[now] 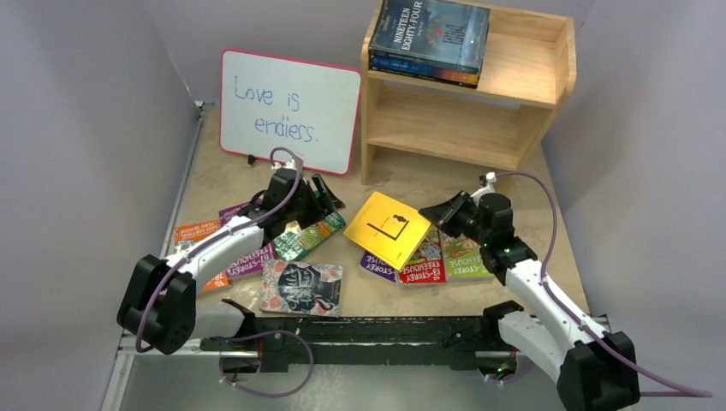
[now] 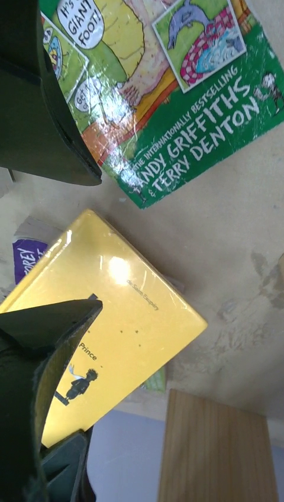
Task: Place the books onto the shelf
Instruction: Pick up the book from the center of the board.
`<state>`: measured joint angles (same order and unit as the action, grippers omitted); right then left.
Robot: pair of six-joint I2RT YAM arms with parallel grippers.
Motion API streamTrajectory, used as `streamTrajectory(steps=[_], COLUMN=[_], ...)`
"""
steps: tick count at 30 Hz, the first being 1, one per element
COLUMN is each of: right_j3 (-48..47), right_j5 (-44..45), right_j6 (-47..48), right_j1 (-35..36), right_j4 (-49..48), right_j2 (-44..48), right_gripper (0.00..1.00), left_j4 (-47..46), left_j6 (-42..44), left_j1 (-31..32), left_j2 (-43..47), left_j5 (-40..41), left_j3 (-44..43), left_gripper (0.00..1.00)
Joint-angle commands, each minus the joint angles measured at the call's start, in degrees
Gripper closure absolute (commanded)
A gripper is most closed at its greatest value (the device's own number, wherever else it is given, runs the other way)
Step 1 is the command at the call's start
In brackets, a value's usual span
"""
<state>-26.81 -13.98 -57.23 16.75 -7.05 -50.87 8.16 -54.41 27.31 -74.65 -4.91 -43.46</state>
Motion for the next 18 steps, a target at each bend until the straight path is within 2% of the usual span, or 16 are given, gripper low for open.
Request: streamTrajectory(steps=[1, 3, 8, 11, 14, 18], right_j3=[-1.53, -0.09, 0.43, 0.8, 1.0, 1.08], right_j5=[-8.06, -8.57, -9.86, -11.27, -12.03, -12.5], right_j6=[-9.27, -11.46, -13.2, -14.19, -15.46, -17.45], right_j1=[-0.13, -0.13, -0.14, -0.08, -0.12, -0.14], right_j4=[-13.99, -17.5, -19.08, -21.45, -23.49, -26.0], right_j2=[2.54, 3.95, 4.51, 3.7, 3.31, 3.33], right_gripper=[1.0, 1.0, 1.0, 1.0, 1.0, 1.0], left_j4=[-6.88, -10.78, -11.8, -15.34, -25.8, -42.04], left_j6=[-0.31, -2.28, -5.05, -6.37, -11.89, -23.45], left_j1=[-1.08, -1.12, -2.23, -2.79, -3.4, -3.48], left_j2=[4.06, 7.02, 12.57, 13.85, 13.71, 13.42], left_j5=[-7.04, -5.86, -1.72, -4.8, -13.65, -18.21], left_j3=[3.72, 7.42, 12.33, 13.93, 16.78, 22.05], left_gripper=[0.3, 0.3, 0.3, 0.29, 0.29, 0.29])
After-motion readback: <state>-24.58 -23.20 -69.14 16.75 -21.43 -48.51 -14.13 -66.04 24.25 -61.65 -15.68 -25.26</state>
